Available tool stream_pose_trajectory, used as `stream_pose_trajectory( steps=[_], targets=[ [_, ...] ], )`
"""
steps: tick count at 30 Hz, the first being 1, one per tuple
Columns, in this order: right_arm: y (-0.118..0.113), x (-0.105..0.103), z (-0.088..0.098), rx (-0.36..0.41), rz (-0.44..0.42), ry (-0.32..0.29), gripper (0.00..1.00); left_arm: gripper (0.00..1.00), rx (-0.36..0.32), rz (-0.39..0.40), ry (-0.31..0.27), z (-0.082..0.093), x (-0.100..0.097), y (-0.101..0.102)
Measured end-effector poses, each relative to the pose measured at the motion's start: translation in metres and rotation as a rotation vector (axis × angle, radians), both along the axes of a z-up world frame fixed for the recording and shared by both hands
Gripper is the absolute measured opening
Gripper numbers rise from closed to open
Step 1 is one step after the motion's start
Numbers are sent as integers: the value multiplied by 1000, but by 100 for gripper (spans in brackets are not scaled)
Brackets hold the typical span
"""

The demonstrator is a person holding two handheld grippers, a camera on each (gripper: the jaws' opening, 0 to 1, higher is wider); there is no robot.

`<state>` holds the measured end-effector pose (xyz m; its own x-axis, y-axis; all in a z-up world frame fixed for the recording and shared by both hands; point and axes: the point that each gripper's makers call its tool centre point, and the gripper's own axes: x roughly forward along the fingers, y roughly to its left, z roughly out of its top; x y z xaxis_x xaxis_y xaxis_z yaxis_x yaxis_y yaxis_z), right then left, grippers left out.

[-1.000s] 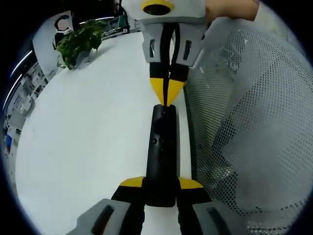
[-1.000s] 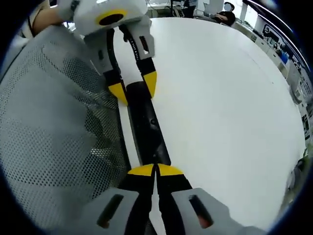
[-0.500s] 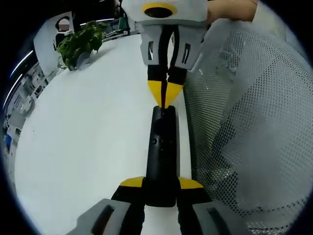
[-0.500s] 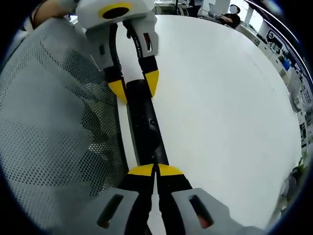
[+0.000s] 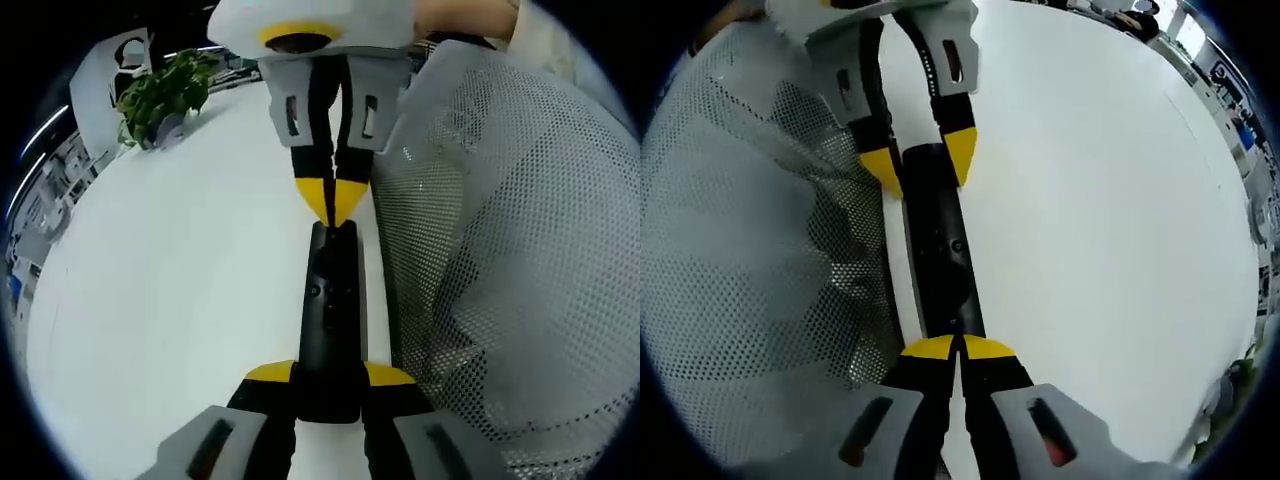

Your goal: Press the specified remote control buttons in sequence, fully releasing each button before pressing the next.

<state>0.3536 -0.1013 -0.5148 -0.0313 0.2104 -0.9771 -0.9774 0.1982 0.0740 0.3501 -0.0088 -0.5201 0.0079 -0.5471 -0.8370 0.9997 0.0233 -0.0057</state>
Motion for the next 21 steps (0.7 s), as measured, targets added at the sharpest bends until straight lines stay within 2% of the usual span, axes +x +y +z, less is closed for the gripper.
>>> stream_pose_trajectory(
  steps=[1,2,3,14,17,21],
  targets=[
    [0,0,0,7,-17,12,0,24,0,-4,-2,0,0,0],
    [0,-1,0,28,-86,33,0,24,-1,-2,0,0,0,0],
    [0,0,0,36,-108,38,0,24,-2,-2,2,0,0,0],
    [0,-2,1,110,-79,-37,0,24,9,5,4,0,0,-1],
    [-1,0,2,127,-103,-34,0,24,16,7,1,0,0,-1],
    [0,1,3,187,-167,-51,0,24,25,6,2,0,0,-1]
  ],
)
